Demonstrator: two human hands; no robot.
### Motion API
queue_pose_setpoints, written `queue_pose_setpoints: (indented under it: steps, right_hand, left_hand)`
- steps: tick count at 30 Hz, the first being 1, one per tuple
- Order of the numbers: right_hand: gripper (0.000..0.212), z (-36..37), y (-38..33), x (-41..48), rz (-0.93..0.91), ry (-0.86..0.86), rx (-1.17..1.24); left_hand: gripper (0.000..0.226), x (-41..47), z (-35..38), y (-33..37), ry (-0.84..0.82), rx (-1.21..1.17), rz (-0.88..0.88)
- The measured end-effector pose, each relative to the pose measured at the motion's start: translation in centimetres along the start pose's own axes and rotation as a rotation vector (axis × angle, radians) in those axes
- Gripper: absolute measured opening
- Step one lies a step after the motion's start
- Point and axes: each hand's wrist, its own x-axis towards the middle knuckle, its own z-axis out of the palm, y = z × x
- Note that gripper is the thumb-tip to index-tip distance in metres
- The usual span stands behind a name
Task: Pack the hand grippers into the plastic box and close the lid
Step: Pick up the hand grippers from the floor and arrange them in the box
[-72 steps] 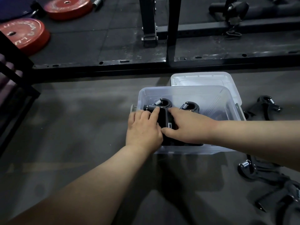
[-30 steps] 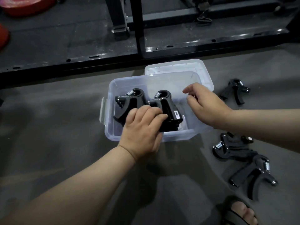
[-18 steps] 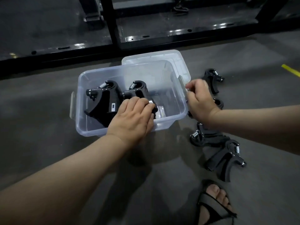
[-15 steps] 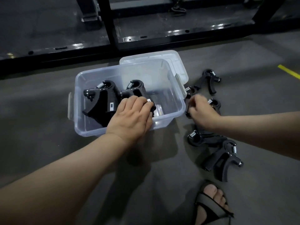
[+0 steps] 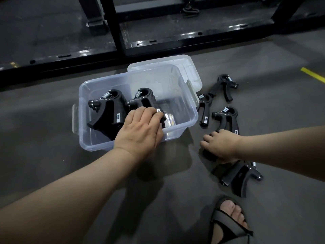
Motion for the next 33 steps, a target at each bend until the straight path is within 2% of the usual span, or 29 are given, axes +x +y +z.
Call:
queue_pose_setpoints:
  steps: [3,6,7,10,12,17,19,21,23,27,29,33]
  right_hand:
    - [0.074,-0.5,0.3,-0.1,-0.001,0.039,0.031]
    - [0.075,-0.5,1.1,-0.6,-0.013,0.148,0.139]
    - [0.074,-0.6,1.3,-0.9,-0.013,0.191,0.237]
    - [0.064,-1.4,1.9,-1.3,0.112,0.318,0.757]
    - [0.063,-2.0,1.6,-0.8,0.226,0.334,0.939]
    - [0.067,-1.5,-0.5,1.1,0.455,0.092,1.062]
    - [0.067,-1.7,-1.9,1.5,0.45,-0.06,1.014]
    - [0.075,-1.8,-3.8,1.6,0.432,-0.173,0.987]
    - [0.082,-1.9,-5.5,1.7,0.488,-0.177,1.006]
    - [0.081,-2.5,-6.7,2.4,0.633,-0.182,1.114]
    - [0.071,-3.0,-6.4,2.6,0.649,-0.247,1.189]
    - [0.031,-3.8,-5.8,2.3,0.675,-0.265,1.453]
  left_hand:
    - [0.034,0.0,0.0,0.0,-0.005,-0.004,-0.004]
    - [0.035,0.0,0.1,0.0,0.003,-0.012,-0.002]
    - [0.035,-0.1,0.1,0.0,0.009,-0.012,0.001]
    - [0.034,0.0,0.1,0.1,0.032,-0.014,0.002]
    - [0.034,-0.1,0.1,0.1,0.043,-0.01,-0.001]
    - [0.034,0.0,0.1,0.2,0.05,-0.004,0.0]
    - [0.034,0.0,0.1,0.2,0.045,0.001,-0.004]
    - [0.035,0.0,0.1,0.2,0.044,0.0,-0.004]
    - [0.035,0.0,0.1,0.2,0.041,-0.006,-0.003]
    - [0.035,-0.1,0.1,0.2,0.035,-0.005,-0.01]
    - [0.035,-0.1,0.1,0.2,0.031,-0.009,-0.006]
    - [0.034,0.0,0.1,0.0,0.017,-0.004,-0.002]
